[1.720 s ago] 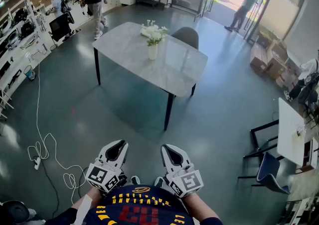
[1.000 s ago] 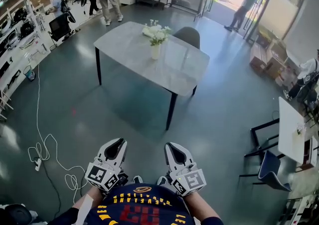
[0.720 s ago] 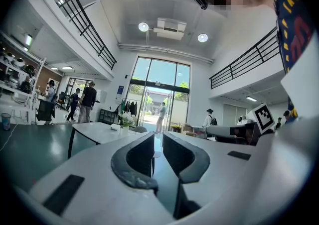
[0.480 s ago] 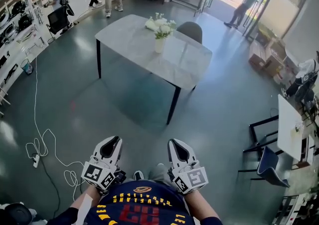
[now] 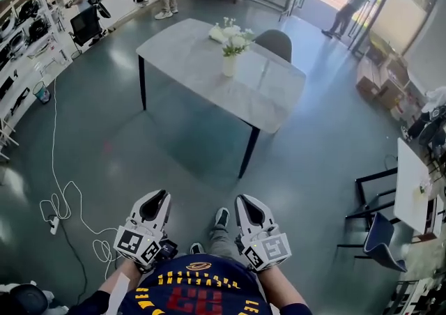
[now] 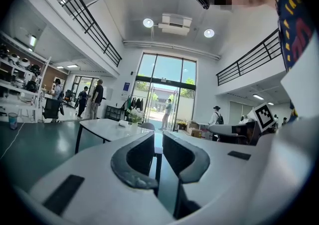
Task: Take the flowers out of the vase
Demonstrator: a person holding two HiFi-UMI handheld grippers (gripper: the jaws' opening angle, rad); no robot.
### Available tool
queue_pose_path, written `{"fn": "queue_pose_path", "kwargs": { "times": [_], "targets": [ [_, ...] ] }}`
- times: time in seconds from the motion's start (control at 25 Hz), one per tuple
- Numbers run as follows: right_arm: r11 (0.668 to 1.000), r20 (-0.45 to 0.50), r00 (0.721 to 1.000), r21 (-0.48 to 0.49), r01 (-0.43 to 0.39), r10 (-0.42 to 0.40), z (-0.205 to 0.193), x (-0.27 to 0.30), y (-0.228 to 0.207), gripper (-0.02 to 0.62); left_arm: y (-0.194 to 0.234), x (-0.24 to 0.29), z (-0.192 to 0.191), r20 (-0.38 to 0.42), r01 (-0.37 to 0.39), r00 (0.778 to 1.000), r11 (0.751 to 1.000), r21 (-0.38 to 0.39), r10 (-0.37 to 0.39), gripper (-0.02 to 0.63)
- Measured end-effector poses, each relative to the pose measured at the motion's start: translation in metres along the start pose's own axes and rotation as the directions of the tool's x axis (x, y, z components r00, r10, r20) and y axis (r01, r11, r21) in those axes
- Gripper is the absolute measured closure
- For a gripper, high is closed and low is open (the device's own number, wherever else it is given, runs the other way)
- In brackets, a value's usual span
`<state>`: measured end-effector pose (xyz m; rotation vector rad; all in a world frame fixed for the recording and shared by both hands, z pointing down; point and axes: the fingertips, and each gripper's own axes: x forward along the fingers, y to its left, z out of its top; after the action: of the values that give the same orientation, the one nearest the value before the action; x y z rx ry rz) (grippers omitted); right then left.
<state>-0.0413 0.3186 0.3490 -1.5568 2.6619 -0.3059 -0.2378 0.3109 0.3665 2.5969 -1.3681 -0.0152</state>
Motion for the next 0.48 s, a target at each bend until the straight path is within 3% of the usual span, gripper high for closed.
{"fn": "queue_pose_path", "kwargs": {
  "times": [0.48],
  "targets": [
    [0.999, 0.01, 0.999, 0.018, -0.05, 0.05, 0.016, 0.064, -0.062, 0.584, 0.015, 0.081, 0.02, -0.003, -0.016, 1.0, 1.0, 0.01, 0.016, 0.552]
  ]
}}
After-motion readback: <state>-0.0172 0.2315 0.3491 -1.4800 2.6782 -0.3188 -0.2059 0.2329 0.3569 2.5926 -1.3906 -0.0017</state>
